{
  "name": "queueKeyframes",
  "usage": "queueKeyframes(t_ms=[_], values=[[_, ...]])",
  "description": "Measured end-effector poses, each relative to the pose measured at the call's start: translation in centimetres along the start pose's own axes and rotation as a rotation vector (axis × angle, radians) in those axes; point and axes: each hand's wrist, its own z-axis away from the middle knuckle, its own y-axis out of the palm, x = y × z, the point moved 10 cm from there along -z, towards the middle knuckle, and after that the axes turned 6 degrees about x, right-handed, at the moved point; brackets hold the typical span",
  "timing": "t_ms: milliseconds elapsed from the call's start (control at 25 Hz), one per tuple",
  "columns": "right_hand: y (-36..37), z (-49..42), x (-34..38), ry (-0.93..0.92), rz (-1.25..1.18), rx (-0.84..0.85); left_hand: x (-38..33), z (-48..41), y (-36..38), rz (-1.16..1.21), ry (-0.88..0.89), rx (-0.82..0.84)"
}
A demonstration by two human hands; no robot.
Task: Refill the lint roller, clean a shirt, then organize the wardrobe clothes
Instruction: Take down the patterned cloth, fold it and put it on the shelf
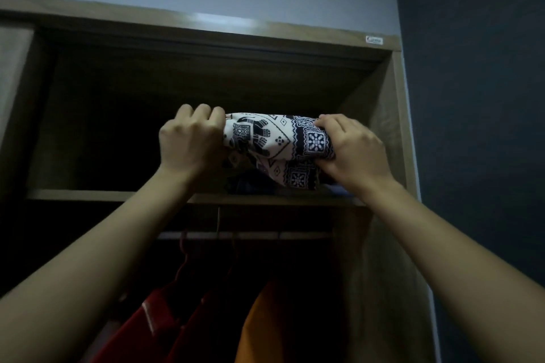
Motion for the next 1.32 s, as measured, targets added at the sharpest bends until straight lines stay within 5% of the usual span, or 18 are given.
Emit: queueKeyframes(t_ms=[160,280,440,680,800,1040,1320], values=[[3.1,-3.9,-3.6,0.14,0.101,-0.026,-2.0,-4.2,3.9,0.035,-0.056,-0.002],[5.3,-4.1,-6.1,0.227,0.297,0.019,-6.0,-5.3,6.1,0.037,0.092,0.051],[11.2,-0.5,-7.3,0.098,0.378,0.535,-9.9,-1.7,12.4,0.094,0.473,0.575],[11.5,1.5,-7.8,0.132,0.373,0.921,-6.7,0.2,11.9,0.217,0.493,0.801],[12.0,2.6,-8.0,0.169,0.362,1.099,-5.6,1.1,12.8,0.491,0.366,0.952],[11.2,3.5,-6.9,0.126,0.392,0.933,-5.0,3.3,12.0,0.724,0.304,0.978],[6.5,6.2,-3.6,0.168,0.231,0.775,-4.3,4.8,6.2,0.813,0.215,0.692]])
